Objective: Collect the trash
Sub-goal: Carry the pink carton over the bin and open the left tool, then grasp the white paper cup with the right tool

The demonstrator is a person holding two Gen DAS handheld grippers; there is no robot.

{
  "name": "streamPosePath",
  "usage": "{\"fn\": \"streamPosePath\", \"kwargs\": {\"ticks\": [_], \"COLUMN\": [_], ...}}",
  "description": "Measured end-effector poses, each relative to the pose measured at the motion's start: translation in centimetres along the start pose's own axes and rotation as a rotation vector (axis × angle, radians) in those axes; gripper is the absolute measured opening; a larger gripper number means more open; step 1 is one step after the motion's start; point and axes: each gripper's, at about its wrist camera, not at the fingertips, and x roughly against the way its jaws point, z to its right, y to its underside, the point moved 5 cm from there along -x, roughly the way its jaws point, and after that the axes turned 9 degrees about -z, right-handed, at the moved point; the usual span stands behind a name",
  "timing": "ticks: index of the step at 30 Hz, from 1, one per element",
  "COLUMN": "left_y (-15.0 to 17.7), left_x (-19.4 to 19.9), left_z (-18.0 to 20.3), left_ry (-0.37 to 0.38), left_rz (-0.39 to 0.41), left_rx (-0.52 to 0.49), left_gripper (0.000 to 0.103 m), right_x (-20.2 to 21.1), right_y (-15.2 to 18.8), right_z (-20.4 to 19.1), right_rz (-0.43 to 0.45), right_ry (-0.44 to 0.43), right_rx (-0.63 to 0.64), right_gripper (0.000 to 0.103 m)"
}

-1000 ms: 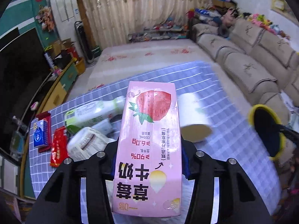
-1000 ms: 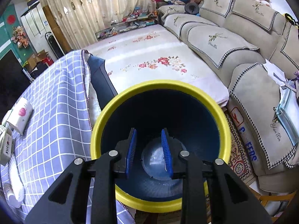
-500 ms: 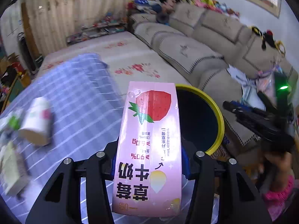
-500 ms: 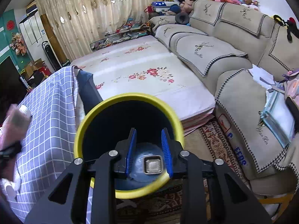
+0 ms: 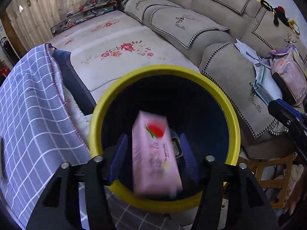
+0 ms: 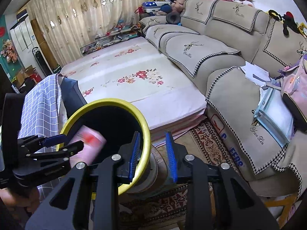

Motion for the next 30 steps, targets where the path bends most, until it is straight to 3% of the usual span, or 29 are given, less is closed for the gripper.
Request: {"fn": "streamPosePath", "kwargs": {"ticks": [7,15,19,24,30], "left_y": [0.7,8.0,12.9,19.4,25.4], "left_x": [1.1,10.5,14.6,19.1,22.0], "left_z": [-1.2,-7.3,-12.2,-19.3,-25.4], "left_ry": [0.024,0.005,-0.043,-0.161,-0.226], "left_rz": [0.022,0.199,0.271,0.348,0.379], "left_rx": [0.037,0.15,0.248,0.393,0.508], "left_gripper": [0.062,0.072,0.075,0.081,0.085], "right_x": [0.4,1.0,1.4,1.8,2.2], "right_y": [0.2,0.7,1.0,2.0,3.9], "right_z": [-1.0,-6.7,-11.7,-19.5,-30.1], "right_rz": [0.005,0.007,0.014,0.012,0.011], "right_ry": [-0.003,-0.063,-0.117,-0.204,-0.326], "right_rx": [0.011,0.104,0.177,0.285,0.426], "right_gripper": [0.027,0.027,0.027,0.027,0.027]}}
